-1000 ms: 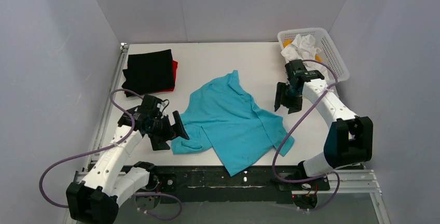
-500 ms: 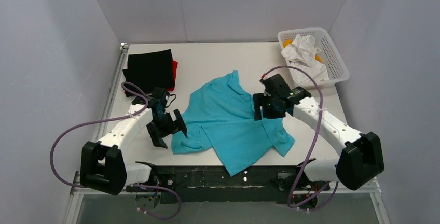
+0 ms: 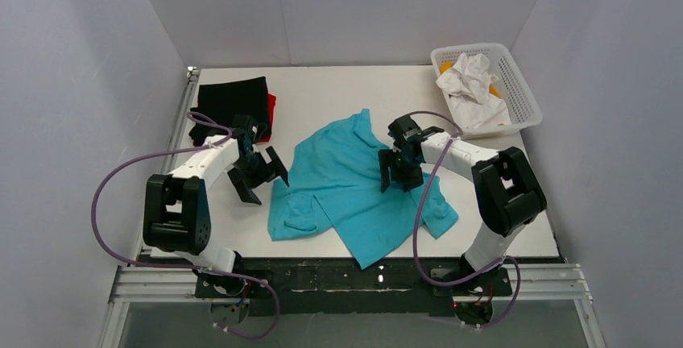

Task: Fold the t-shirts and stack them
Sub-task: Flatten out the tshirt

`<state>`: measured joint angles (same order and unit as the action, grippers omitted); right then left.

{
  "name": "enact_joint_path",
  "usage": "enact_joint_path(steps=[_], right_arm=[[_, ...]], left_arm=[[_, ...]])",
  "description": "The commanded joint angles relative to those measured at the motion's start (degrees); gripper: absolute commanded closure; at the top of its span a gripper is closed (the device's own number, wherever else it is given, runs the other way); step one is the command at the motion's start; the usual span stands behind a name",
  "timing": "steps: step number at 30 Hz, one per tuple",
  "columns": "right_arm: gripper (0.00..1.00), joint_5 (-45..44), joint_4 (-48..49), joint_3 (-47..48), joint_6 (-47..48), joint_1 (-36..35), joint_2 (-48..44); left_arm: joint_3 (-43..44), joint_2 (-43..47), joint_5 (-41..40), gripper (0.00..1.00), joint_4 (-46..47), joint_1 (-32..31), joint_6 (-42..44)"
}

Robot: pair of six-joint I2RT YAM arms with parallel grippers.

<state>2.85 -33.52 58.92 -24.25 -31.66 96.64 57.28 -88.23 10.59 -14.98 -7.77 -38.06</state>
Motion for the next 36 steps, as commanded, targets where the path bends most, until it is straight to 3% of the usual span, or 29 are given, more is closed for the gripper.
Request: enact_joint_path(steps=[1, 4, 10, 21, 24, 28, 29, 36], right_arm=[[0.24, -0.4, 3.9, 6.2, 2.7, 4.9, 5.7], [0.24, -0.2, 3.7, 12.1, 6.6, 7.4, 10.6], [0.25, -2.5, -1.6, 23.4, 9.4, 9.7, 15.0], [0.26, -5.7, -1.4, 12.6, 8.9, 6.3, 0.6], [0.26, -6.5, -2.4, 8.5, 9.7, 1.3, -5.1], [0.27, -6.2, -4.8, 2.5, 8.4, -7.8, -10.9], [0.28, -5.2, -5.5, 1.0, 7.2, -9.7, -11.9], [0.33, 0.2, -6.7, -8.9, 2.3, -18.4, -15.1]], left_arm=[[-0.3, -2.2, 4.7, 0.02, -3.5, 0.0, 1.3], [0.2, -4.6, 4.0, 0.02, -4.7, 0.0, 1.8], [-1.4, -6.7, 7.4, 0.18, -3.6, 0.0, 1.6], [-4.6, -8.7, 9.8, 0.32, 1.8, -4.9, 0.3], [-3.4, -10.1, 7.9, 0.50, 1.5, -6.4, -0.2], [-3.0, -10.8, 5.8, 0.95, 0.8, -6.6, -1.2], [-3.0, -10.5, 5.2, 1.00, 0.3, -6.6, -1.3], [-3.8, -7.9, 2.9, 1.00, -0.1, -6.6, -1.5]])
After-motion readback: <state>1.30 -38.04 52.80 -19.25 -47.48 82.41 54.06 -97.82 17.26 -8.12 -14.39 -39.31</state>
